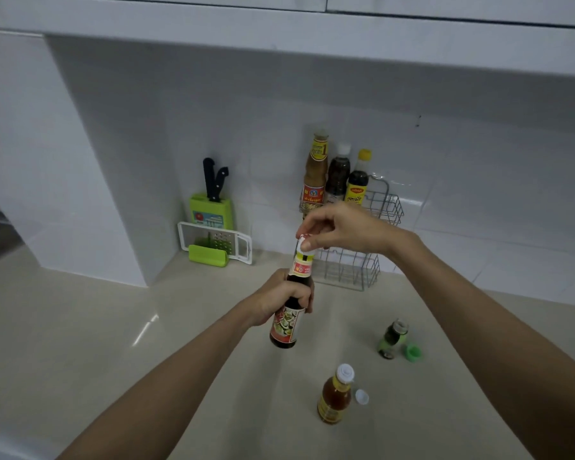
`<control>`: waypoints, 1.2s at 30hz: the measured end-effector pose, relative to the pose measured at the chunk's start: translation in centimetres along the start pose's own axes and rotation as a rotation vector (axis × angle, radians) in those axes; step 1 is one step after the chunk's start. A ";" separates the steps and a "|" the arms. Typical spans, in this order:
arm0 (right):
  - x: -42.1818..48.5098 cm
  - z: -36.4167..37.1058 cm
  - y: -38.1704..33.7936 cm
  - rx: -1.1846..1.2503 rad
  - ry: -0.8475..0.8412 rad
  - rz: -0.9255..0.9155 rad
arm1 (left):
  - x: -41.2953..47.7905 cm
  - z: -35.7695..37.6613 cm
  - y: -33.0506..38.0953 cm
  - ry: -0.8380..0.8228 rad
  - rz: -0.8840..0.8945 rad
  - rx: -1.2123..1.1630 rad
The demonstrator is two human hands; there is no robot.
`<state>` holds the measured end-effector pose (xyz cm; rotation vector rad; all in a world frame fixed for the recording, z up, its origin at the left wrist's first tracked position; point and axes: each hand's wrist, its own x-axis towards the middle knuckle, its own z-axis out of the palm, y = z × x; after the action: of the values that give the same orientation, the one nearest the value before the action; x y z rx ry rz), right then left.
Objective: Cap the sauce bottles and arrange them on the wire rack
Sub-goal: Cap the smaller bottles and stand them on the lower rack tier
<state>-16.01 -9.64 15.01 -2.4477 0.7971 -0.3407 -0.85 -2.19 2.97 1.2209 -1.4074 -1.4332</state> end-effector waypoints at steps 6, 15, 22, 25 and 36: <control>-0.3 1.1 -0.4 -0.294 0.102 -0.213 | -0.4 -0.7 0.8 -0.227 -0.009 -0.058; -0.2 0.4 0.5 -0.285 -0.067 -0.121 | -0.3 -0.5 1.1 -0.112 -0.063 0.043; -0.4 1.2 1.7 -0.390 0.129 -0.148 | 0.6 0.0 1.3 0.184 -0.021 0.211; -0.5 0.9 1.6 -0.339 0.121 -0.154 | 1.0 -0.5 2.0 0.116 0.007 0.234; 0.3 2.4 3.0 -0.386 0.233 0.032 | 1.9 1.4 0.8 0.399 -0.102 0.375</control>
<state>-16.26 -10.89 11.38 -2.7818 1.0861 -0.5070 -2.78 -3.78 3.48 1.7275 -1.3788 -0.9364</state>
